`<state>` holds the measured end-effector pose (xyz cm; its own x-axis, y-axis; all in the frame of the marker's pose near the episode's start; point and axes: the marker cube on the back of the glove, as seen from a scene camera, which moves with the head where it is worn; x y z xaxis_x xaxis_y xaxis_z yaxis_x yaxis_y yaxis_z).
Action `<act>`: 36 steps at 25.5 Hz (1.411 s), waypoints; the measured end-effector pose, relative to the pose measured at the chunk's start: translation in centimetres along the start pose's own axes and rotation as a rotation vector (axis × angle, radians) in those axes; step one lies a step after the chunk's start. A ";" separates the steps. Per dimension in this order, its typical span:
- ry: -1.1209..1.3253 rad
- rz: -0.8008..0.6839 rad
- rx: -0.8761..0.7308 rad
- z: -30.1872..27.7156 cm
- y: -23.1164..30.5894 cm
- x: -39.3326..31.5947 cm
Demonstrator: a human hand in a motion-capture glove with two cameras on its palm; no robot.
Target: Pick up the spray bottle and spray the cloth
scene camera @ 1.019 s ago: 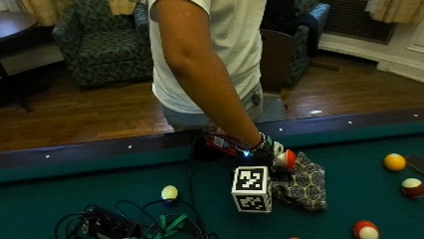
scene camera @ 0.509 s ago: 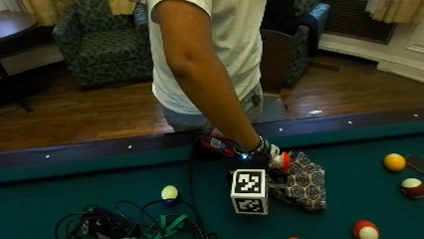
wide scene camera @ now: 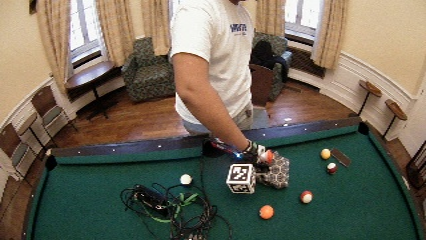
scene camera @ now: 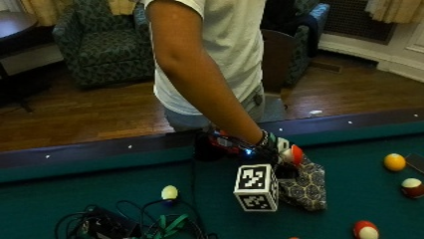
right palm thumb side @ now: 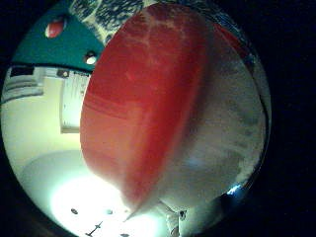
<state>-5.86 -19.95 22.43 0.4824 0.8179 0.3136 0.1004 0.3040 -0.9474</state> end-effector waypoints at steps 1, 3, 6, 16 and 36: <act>0.002 -0.026 0.006 -0.1 0.3 -0.6; 0.007 -0.082 0.025 -0.3 1.1 -1.7; 0.017 -0.188 0.069 -0.7 2.4 -3.7; 0.002 -0.644 0.183 -1.1 9.7 -10.8; 0.028 -1.243 0.436 5.1 18.8 -11.3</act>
<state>-13.85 -21.03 1.39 0.2907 -0.1286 0.9481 0.2027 0.9767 0.0703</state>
